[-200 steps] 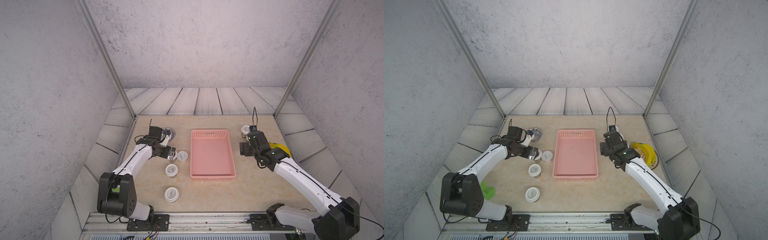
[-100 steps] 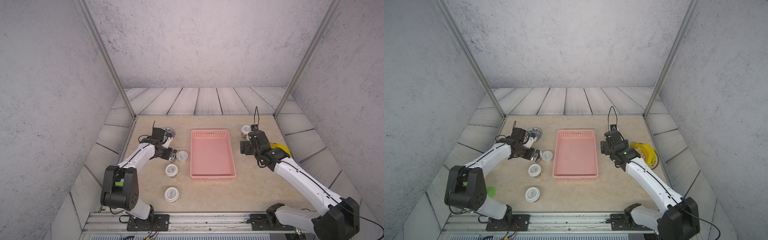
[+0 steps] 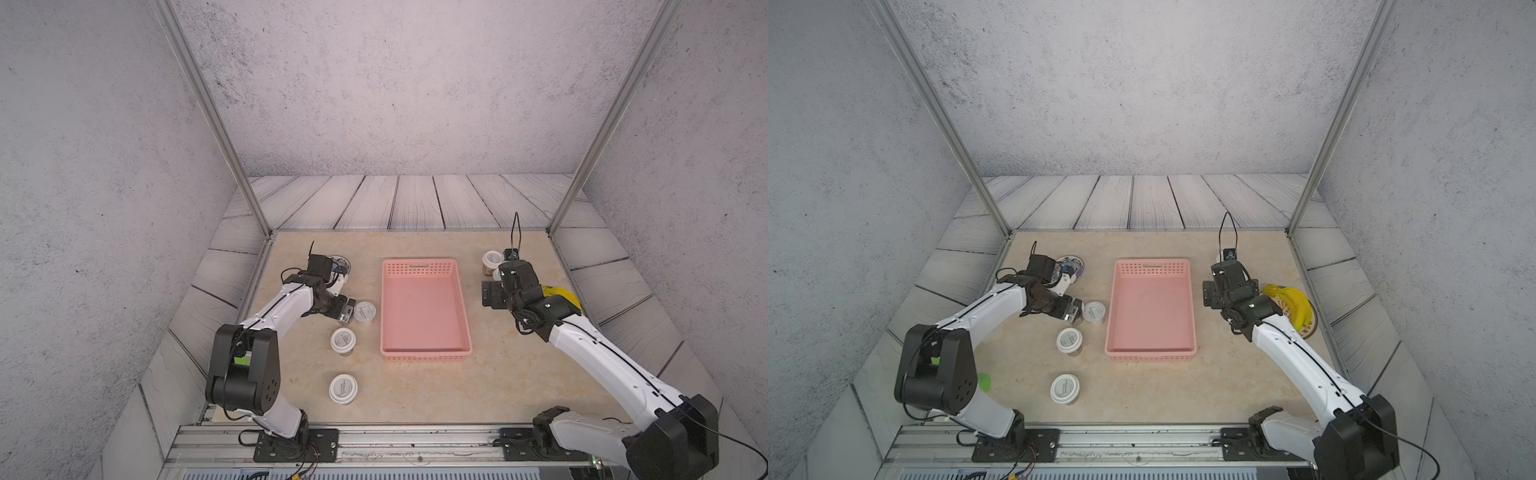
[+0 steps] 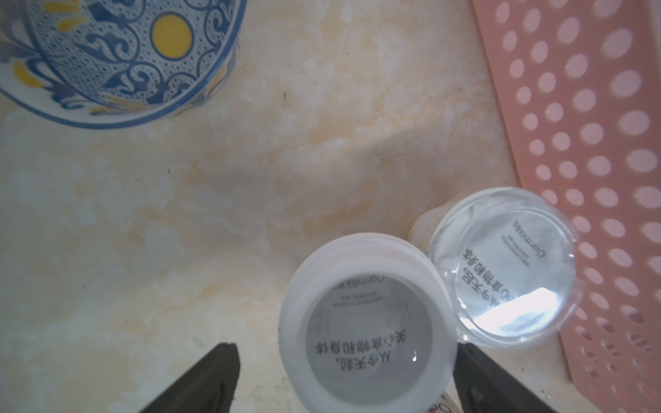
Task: Put the yogurt in the basket
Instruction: Pick up the yogurt from the center of the board.
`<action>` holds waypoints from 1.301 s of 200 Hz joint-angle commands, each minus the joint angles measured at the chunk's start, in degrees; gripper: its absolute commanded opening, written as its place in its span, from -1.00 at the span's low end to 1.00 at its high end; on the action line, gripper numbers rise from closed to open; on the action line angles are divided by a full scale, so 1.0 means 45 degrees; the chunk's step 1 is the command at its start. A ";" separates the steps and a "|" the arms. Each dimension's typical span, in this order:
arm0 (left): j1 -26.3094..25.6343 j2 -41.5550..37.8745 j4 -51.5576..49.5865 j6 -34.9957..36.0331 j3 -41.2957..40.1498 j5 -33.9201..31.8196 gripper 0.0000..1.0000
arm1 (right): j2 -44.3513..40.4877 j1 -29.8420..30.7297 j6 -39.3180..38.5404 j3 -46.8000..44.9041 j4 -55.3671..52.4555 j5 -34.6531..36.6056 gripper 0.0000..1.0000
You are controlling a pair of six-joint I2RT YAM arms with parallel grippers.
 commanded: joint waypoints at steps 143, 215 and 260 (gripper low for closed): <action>-0.0153 0.0787 -0.0188 -0.0238 0.0787 -0.0906 0.97 | 0.0046 -0.0137 0.0220 -0.0095 -0.0024 -0.0187 0.93; -0.0259 0.1002 -0.0214 -0.0362 0.0890 -0.0736 0.89 | 0.0126 -0.0151 0.0220 -0.0078 -0.0054 -0.0226 0.93; -0.0296 0.1149 -0.0272 -0.0536 0.0983 -0.0717 0.82 | 0.0132 -0.0158 0.0212 -0.0071 -0.0093 -0.0242 0.92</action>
